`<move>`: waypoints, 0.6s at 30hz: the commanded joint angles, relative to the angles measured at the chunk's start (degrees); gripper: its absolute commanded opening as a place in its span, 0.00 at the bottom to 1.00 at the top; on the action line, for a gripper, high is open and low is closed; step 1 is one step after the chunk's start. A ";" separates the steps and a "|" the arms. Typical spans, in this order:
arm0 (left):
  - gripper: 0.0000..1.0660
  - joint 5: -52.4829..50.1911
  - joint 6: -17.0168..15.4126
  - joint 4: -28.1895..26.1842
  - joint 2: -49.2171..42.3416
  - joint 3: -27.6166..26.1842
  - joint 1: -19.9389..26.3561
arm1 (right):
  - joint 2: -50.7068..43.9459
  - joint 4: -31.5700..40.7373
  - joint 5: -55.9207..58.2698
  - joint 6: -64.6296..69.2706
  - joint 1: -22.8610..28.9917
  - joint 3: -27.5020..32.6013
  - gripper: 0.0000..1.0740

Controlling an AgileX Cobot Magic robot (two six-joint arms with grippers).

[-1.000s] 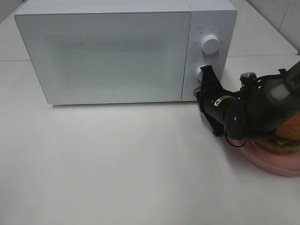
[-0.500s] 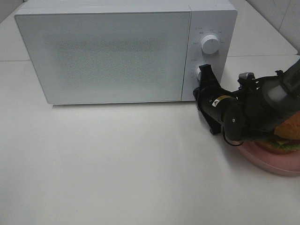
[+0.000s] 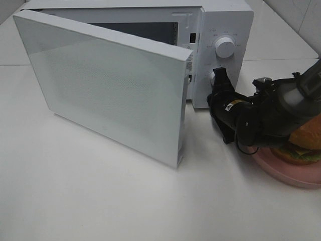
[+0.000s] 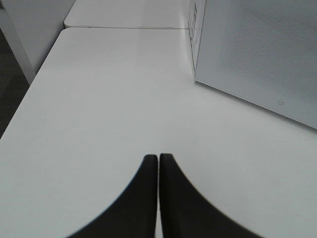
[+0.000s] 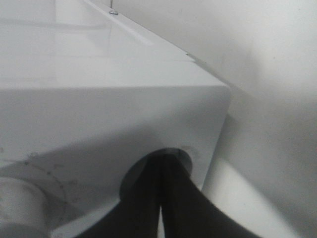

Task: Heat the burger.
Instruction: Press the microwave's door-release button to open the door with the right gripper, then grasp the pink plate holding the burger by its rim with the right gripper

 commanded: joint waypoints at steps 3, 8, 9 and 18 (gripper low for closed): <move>0.00 -0.46 -0.06 -0.06 -0.97 0.17 0.17 | -2.23 -2.01 -6.19 1.38 -0.92 -2.35 0.02; 0.00 -0.46 -0.06 -0.06 -0.97 0.17 0.17 | -4.35 -5.56 -6.36 1.38 -0.92 1.09 0.03; 0.00 -0.46 -0.06 -0.06 -0.97 0.17 0.17 | -4.76 -6.53 -6.25 1.43 -0.92 1.60 0.03; 0.00 -0.46 -0.06 -0.06 -0.97 0.17 0.17 | -7.39 -17.25 -6.13 6.02 -0.92 7.16 0.05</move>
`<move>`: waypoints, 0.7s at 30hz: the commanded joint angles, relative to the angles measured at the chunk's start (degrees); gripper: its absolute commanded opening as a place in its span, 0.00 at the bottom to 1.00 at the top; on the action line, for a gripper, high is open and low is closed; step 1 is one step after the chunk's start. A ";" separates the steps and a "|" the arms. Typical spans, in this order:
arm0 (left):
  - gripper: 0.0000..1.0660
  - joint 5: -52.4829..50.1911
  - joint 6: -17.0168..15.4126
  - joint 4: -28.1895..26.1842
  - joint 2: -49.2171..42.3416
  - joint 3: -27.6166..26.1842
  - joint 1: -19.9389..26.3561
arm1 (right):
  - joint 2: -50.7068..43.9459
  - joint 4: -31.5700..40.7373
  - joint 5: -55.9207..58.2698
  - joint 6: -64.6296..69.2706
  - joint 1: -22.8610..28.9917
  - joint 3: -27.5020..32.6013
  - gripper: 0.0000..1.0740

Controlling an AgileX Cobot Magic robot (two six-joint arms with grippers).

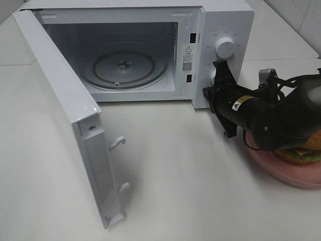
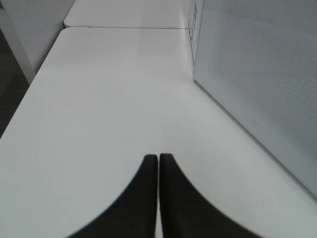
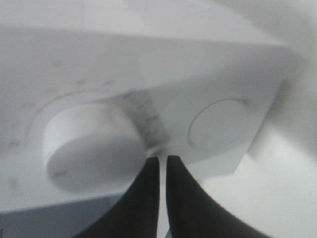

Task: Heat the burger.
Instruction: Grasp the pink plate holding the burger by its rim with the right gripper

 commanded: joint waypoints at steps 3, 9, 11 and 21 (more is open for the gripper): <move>0.00 -0.46 -0.06 -0.06 -0.97 0.17 0.17 | -1.95 -10.49 -4.35 4.98 -0.06 2.81 0.06; 0.00 -0.46 -0.06 -0.06 -0.97 0.17 0.17 | -1.95 -13.06 -7.33 6.36 -0.06 6.30 0.07; 0.00 -0.46 -0.06 -0.06 -0.97 0.17 0.17 | -1.95 -14.09 -10.54 6.36 -0.06 7.51 0.07; 0.00 -0.46 -0.06 -0.06 -0.97 0.17 0.17 | -1.95 -26.64 -18.56 -0.11 -0.23 7.85 0.08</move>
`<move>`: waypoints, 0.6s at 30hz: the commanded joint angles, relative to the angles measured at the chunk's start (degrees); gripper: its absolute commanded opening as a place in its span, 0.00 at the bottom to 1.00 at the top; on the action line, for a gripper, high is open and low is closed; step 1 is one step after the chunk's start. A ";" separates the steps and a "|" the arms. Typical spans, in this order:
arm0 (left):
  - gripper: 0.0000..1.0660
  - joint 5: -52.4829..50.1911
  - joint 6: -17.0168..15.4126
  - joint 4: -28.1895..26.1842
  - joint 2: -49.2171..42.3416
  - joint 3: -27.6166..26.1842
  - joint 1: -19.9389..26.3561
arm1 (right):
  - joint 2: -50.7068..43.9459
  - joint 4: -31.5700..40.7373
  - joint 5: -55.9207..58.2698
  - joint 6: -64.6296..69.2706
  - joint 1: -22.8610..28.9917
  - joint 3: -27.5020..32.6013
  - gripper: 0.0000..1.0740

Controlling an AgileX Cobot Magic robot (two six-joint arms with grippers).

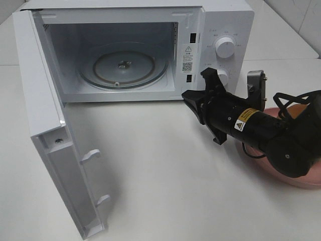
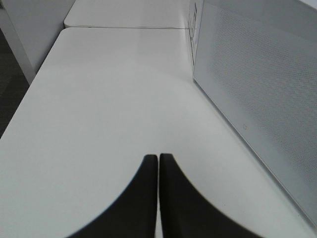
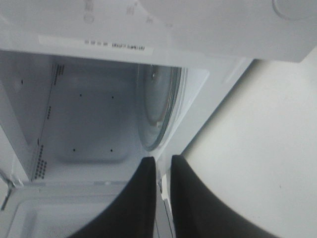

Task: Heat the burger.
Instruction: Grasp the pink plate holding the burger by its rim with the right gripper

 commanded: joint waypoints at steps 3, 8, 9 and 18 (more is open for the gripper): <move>0.00 -0.46 -0.06 -0.06 -0.97 0.17 0.17 | -0.63 -5.50 -6.53 -11.80 -0.23 -0.11 0.09; 0.00 -0.46 -0.06 -0.06 -0.97 0.17 0.17 | -0.63 -9.28 -9.28 -26.64 -0.23 -0.11 0.10; 0.00 -0.46 -0.06 -0.06 -0.97 0.17 0.17 | -0.63 -9.28 -9.28 -26.64 -0.23 -0.11 0.10; 0.00 -0.46 -0.06 -0.06 -0.97 0.17 0.17 | -0.63 -13.58 -9.40 -50.02 -0.23 -0.11 0.12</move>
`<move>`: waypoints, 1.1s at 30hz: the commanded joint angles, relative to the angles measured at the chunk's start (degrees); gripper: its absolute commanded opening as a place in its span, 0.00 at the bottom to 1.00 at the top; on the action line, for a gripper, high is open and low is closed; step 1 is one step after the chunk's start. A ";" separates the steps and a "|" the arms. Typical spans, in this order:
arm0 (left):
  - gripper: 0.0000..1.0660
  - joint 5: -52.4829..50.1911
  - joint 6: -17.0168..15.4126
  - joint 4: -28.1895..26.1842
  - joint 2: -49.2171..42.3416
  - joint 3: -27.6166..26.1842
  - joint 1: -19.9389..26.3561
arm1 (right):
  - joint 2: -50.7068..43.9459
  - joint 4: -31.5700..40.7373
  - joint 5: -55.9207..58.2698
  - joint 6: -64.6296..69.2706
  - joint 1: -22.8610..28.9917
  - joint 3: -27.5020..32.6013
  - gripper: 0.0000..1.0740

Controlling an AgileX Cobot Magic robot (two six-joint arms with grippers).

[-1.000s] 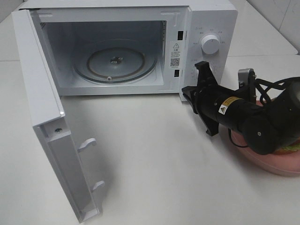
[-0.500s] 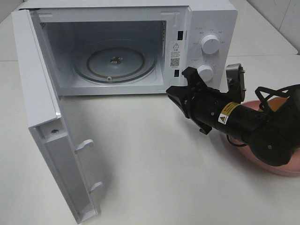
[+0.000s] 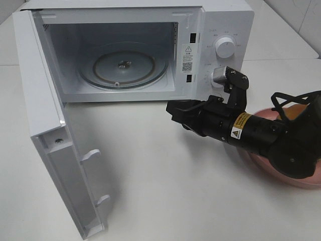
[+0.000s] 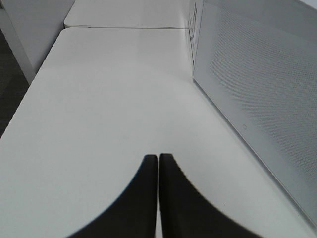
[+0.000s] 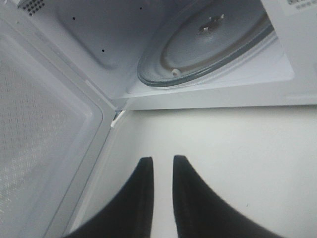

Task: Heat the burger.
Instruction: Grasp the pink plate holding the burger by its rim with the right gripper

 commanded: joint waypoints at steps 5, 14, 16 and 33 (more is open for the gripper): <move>0.00 -0.46 -0.06 -0.06 -0.97 0.17 0.17 | -0.63 -1.55 -4.18 -15.07 -0.23 -0.11 0.13; 0.00 -0.46 -0.06 -0.06 -0.97 0.17 0.17 | -6.36 -5.44 19.71 -19.37 -0.23 -3.38 0.14; 0.00 -0.46 -0.06 -0.06 -0.97 0.17 0.17 | -7.39 -7.45 23.61 -18.85 -0.23 -4.18 0.14; 0.00 -0.46 -0.06 -0.06 -0.97 0.17 0.17 | -19.42 -24.29 68.81 11.34 0.52 -9.17 0.17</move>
